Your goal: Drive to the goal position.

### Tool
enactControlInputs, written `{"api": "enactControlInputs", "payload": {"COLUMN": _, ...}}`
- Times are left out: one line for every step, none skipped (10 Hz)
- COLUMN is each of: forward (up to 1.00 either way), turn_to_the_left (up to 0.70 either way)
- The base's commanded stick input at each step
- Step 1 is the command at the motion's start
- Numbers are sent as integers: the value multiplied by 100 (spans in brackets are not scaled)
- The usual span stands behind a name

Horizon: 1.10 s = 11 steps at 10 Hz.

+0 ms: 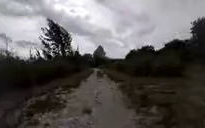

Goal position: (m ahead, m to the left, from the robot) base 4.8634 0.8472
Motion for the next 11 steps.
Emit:
{"api": "enactControlInputs", "payload": {"forward": 85, "turn_to_the_left": 0}}
{"api": "enactControlInputs", "payload": {"forward": 85, "turn_to_the_left": 0}}
{"api": "enactControlInputs", "payload": {"forward": 85, "turn_to_the_left": 0}}
{"api": "enactControlInputs", "payload": {"forward": 85, "turn_to_the_left": 0}}
{"api": "enactControlInputs", "payload": {"forward": 85, "turn_to_the_left": 0}}
{"api": "enactControlInputs", "payload": {"forward": 85, "turn_to_the_left": 0}}
{"api": "enactControlInputs", "payload": {"forward": 85, "turn_to_the_left": 0}}
{"api": "enactControlInputs", "payload": {"forward": 85, "turn_to_the_left": 0}}
{"api": "enactControlInputs", "payload": {"forward": 85, "turn_to_the_left": 0}}
{"api": "enactControlInputs", "payload": {"forward": 85, "turn_to_the_left": 34}}
{"api": "enactControlInputs", "payload": {"forward": 85, "turn_to_the_left": 34}}
